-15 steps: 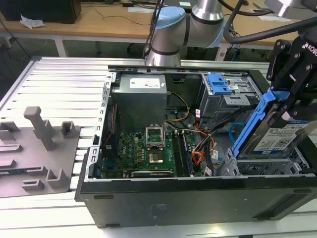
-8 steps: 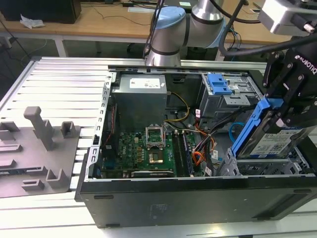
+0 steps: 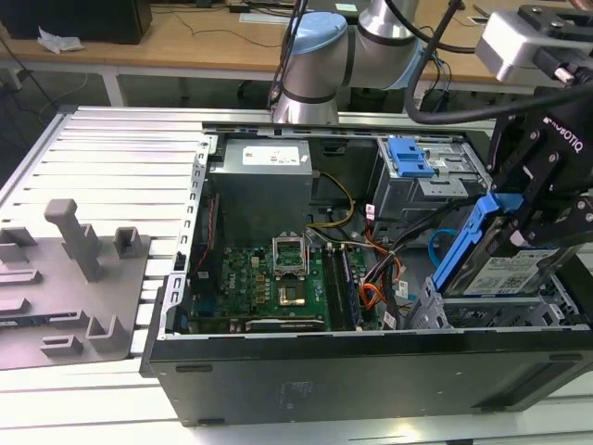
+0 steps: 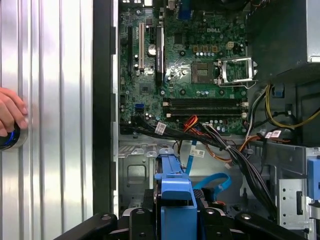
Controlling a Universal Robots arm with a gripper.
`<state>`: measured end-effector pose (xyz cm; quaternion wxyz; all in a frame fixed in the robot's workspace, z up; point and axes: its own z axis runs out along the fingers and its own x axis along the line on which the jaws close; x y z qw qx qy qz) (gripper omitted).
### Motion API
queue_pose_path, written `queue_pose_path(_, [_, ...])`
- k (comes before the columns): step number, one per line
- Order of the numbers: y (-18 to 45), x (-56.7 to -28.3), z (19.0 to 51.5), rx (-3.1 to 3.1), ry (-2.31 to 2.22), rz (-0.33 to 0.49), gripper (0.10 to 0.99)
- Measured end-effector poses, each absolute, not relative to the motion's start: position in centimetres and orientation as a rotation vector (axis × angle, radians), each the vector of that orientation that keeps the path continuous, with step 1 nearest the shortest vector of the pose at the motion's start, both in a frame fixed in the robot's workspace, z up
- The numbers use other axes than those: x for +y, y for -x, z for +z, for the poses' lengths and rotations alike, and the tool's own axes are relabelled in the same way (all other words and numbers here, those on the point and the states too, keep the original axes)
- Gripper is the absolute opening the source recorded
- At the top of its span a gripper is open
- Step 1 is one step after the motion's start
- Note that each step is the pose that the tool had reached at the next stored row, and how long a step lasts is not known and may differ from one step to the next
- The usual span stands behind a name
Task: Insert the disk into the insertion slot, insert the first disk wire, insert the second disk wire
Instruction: 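Insert the disk into the insertion slot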
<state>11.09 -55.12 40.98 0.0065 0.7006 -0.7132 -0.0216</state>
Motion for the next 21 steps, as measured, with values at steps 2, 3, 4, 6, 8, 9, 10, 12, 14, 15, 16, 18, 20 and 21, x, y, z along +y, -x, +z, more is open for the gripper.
queue_pose_path(2, [-11.1,-55.1,40.7,-2.231,-2.192,-0.068,0.369])
queue_pose_path(3, [-11.1,-55.1,40.6,-2.231,-2.192,-0.068,0.369])
queue_pose_path(4, [-11.1,-55.1,40.5,-2.231,-2.192,-0.068,0.369])
queue_pose_path(6, [-11.1,-55.1,39.9,-2.231,-2.192,-0.068,0.369])
queue_pose_path(8, [-11.1,-55.1,39.5,-2.231,-2.192,-0.068,0.369])
queue_pose_path(9, [-11.1,-55.1,39.2,-2.231,-2.192,-0.067,0.369])
queue_pose_path(10, [-11.1,-55.1,39.1,-2.231,-2.192,-0.068,0.369])
queue_pose_path(12, [-11.1,-55.1,38.9,-2.231,-2.192,-0.067,0.369])
queue_pose_path(14, [-11.1,-55.1,38.9,-2.231,-2.192,-0.067,0.369])
queue_pose_path(15, [-11.1,-55.1,38.8,-2.231,-2.192,-0.067,0.369])
queue_pose_path(16, [-11.1,-55.1,38.8,-2.231,-2.192,-0.067,0.369])
queue_pose_path(18, [-11.1,-55.1,38.8,-2.231,-2.192,-0.068,0.369])
queue_pose_path(20, [-11.1,-55.1,38.8,-2.231,-2.192,-0.068,0.380])
queue_pose_path(21, [-11.1,-55.1,38.8,-2.231,-2.192,-0.068,0.443])
